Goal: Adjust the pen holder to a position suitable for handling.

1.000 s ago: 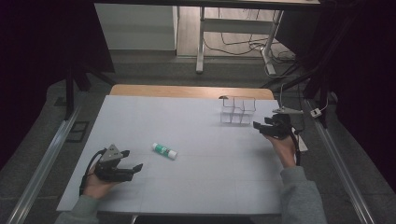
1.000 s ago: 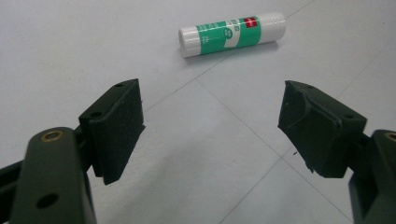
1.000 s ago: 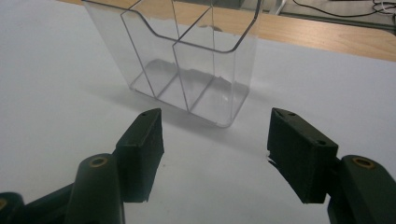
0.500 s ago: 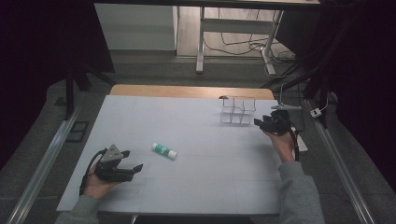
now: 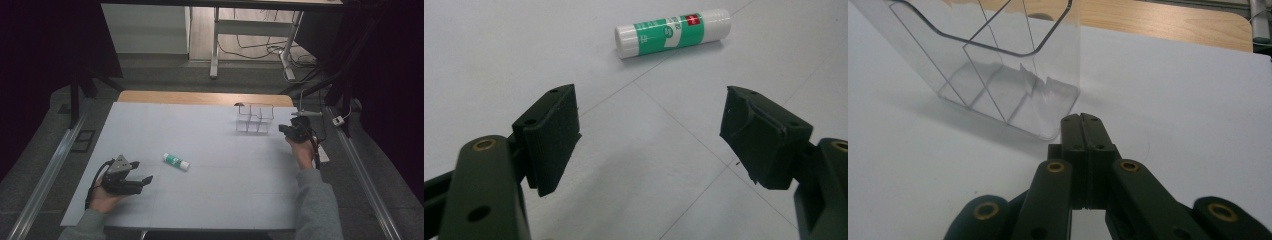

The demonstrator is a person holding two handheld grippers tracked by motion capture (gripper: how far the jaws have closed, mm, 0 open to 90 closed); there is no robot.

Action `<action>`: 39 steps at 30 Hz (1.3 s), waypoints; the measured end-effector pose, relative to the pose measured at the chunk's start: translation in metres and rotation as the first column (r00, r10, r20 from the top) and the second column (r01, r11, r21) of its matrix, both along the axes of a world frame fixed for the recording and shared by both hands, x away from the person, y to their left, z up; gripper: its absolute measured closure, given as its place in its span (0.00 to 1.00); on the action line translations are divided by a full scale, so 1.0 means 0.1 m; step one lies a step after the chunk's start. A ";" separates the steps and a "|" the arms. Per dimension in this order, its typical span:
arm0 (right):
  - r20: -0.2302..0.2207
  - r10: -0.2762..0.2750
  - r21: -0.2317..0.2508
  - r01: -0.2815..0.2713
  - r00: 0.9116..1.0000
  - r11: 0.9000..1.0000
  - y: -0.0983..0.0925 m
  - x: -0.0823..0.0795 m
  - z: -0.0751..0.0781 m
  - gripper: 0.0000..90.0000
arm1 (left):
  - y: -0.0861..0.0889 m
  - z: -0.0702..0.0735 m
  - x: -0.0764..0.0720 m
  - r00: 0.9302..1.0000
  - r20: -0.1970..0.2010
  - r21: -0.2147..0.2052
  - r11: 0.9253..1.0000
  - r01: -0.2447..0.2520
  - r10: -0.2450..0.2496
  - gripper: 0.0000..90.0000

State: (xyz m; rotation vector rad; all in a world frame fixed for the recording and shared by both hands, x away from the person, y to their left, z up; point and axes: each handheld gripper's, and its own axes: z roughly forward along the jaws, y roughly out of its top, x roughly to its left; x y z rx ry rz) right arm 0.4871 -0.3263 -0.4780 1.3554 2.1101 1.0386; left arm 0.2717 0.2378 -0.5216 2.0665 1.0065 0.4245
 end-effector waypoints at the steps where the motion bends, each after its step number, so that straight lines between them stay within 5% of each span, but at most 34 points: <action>1: 0.003 -0.001 -0.001 0.001 1.000 1.000 0.00 0.01 0.00 0.99 | 0.00 0.00 0.00 1.000 0.000 0.000 1.000 0.000 0.000 0.26; 13: 0.040 -0.002 0.021 0.001 0.999 1.000 0.09 0.18 0.03 0.99 | 0.00 -0.01 0.01 1.000 -0.005 0.009 1.000 0.008 -0.008 0.26; 39: 0.062 0.057 -0.044 -0.055 0.996 0.998 0.18 0.43 -0.08 0.99 | 0.00 -0.03 0.02 1.000 -0.011 0.026 1.000 0.002 -0.002 0.26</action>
